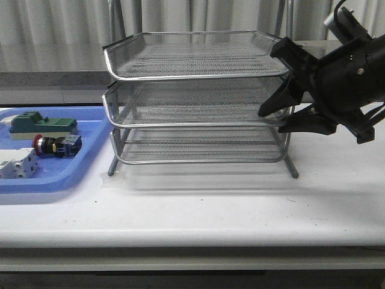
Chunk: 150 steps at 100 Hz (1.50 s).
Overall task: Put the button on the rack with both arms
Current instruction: 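Hook the middle mesh tier with the right gripper and pull it outward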
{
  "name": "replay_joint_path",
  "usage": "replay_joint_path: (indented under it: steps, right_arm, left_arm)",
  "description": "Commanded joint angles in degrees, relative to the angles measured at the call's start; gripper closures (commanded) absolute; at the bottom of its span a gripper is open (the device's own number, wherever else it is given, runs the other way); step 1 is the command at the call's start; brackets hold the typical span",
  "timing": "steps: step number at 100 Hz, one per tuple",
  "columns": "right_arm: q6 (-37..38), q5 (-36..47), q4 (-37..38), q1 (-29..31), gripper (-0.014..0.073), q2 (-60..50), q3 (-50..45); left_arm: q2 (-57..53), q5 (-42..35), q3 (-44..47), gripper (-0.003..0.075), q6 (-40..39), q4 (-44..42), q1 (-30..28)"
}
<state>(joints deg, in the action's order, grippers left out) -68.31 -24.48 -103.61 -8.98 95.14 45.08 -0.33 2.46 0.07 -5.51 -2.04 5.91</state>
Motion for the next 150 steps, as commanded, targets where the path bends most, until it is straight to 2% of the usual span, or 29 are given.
replay_joint_path:
  steps: [1, 16, 24, 51, 88, 111, 118, 125, 142, 150]
  right_arm:
    - [-0.8, -3.1, -7.6, 0.0, 0.0383, -1.6, 1.7]
    - [-0.8, -3.0, -7.6, 0.0, 0.0555, -1.6, 1.7]
    - [-0.8, -3.0, -7.6, 0.0, 0.0599, -1.6, 1.6]
    - [-0.8, -2.1, -6.1, 0.0, 0.0603, -2.5, -3.8]
    - [-3.9, -2.1, -5.8, 0.0, 0.0603, -11.3, -17.5]
    - [-4.2, -1.1, -5.8, 0.0, 0.0598, -14.6, -21.3]
    - [-4.2, -0.5, -5.8, 0.0, 0.0571, -14.6, -21.3]
    - [-4.4, -0.3, -5.8, 0.0, 0.0500, -14.6, -21.3]
    - [-8.5, -2.4, -5.8, 0.0, 0.0202, -14.9, -21.3]
    - [-9.3, -3.7, -5.7, 0.0, 0.0117, -15.7, -21.3]
  left_arm:
    - [-1.8, -4.7, 2.7, 0.0740, -0.4, -0.1, 0.5]
    - [-1.8, -4.7, 2.7, 0.0740, -0.4, -0.1, 0.5]
    - [-1.8, -4.7, 2.7, 0.0740, -0.4, -0.1, 0.5]
    - [-1.8, -4.7, 2.7, 0.0740, -0.4, -0.1, 0.5]
    - [-1.8, -4.7, 2.7, 0.0740, -0.4, -0.1, 0.5]
    - [-1.8, -4.7, 2.7, 0.0740, -0.4, -0.1, 0.5]
    - [-1.8, -4.7, 2.7, 0.0740, -0.4, -0.1, 0.5]
    - [-1.8, -4.7, 2.7, 0.0740, -0.4, -0.1, 0.5]
    - [-1.8, -4.7, 2.7, 0.0740, -0.4, -0.1, 0.5]
    - [-1.8, -4.7, 2.7, 0.0740, -0.4, -0.1, 0.5]
